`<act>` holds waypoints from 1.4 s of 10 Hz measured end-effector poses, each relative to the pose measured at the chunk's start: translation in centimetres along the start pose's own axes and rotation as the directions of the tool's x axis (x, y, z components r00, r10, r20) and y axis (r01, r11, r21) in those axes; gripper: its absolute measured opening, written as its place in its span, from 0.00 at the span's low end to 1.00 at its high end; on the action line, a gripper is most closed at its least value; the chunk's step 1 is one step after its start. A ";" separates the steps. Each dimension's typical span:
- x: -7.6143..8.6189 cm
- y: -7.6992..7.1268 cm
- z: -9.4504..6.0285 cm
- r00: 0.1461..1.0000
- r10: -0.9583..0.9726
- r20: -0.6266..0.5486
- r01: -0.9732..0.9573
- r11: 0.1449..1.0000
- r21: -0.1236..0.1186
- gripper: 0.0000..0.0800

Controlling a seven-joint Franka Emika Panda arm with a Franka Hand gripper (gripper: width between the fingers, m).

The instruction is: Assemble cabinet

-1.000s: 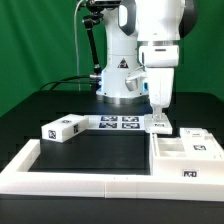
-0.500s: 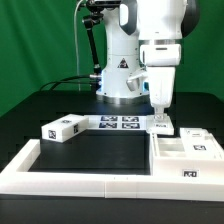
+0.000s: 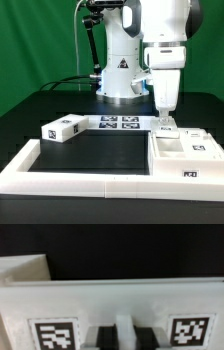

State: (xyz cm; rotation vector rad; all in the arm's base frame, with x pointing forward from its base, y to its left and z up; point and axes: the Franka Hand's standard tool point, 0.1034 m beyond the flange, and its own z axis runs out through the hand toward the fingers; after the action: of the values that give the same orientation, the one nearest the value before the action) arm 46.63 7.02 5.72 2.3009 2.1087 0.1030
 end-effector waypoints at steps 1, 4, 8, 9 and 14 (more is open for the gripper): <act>0.0 0.0 0.0 1.000 0.000 0.000 0.000 1.000 0.000 0.09; -0.1 0.1 0.1 1.000 -0.002 0.000 0.002 1.000 0.002 0.09; -0.4 1.4 0.3 1.000 -0.026 -0.007 0.026 1.000 -0.010 0.09; -0.4 1.3 0.3 0.999 -0.035 -0.012 0.034 0.999 -0.021 0.09; -0.5 2.1 0.2 0.999 -0.034 -0.003 0.034 0.999 -0.006 0.09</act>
Offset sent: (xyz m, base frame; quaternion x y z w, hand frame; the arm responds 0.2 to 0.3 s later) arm 0.0160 0.0058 0.0006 -0.0067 0.0092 -0.0115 0.9999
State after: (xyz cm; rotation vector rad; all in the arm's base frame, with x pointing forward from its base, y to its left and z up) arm 48.68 6.36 5.61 2.2624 2.1442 0.1119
